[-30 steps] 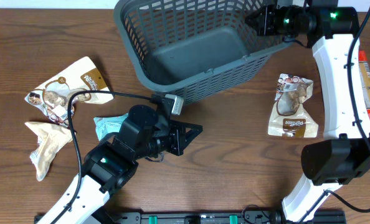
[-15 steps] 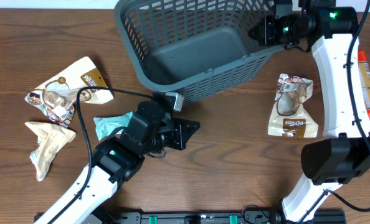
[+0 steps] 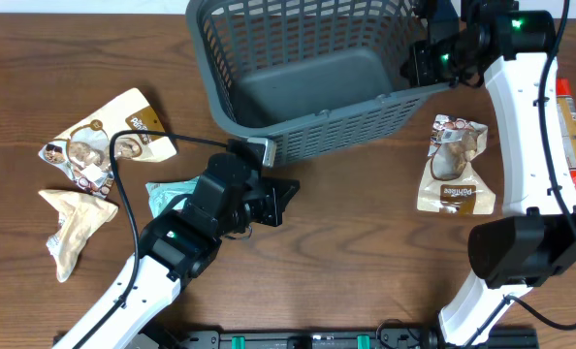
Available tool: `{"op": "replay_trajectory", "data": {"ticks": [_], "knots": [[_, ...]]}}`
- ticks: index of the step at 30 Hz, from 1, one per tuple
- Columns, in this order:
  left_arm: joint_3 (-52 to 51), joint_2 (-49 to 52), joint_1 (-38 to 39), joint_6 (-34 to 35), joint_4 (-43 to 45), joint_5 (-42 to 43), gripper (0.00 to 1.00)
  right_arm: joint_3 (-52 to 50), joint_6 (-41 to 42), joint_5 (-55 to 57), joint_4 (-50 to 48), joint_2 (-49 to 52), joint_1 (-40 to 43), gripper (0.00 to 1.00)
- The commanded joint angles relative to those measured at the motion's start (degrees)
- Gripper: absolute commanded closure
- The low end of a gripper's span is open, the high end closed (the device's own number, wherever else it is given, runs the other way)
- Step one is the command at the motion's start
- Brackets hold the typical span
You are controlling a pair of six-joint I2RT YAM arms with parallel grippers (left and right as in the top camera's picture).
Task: Pack container
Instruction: 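Close both grippers on the grey basket rim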
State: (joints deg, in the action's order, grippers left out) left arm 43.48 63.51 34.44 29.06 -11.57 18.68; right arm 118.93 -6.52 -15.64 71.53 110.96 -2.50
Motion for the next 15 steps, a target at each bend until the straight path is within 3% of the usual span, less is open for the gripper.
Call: {"op": "replay_trajectory", "data": {"ticks": [1, 15], "knots": [[1.4, 0.15, -0.63, -1.92, 0.13, -3.06, 0.94, -0.24, -0.85, 1.7, 0.5, 0.74, -0.17, 0.99], [1.4, 0.26, -1.07, -6.08, 0.2, -10.84, 0.94, -0.24, -0.83, 1.62, 0.55, 0.74, -0.17, 0.99]]}}
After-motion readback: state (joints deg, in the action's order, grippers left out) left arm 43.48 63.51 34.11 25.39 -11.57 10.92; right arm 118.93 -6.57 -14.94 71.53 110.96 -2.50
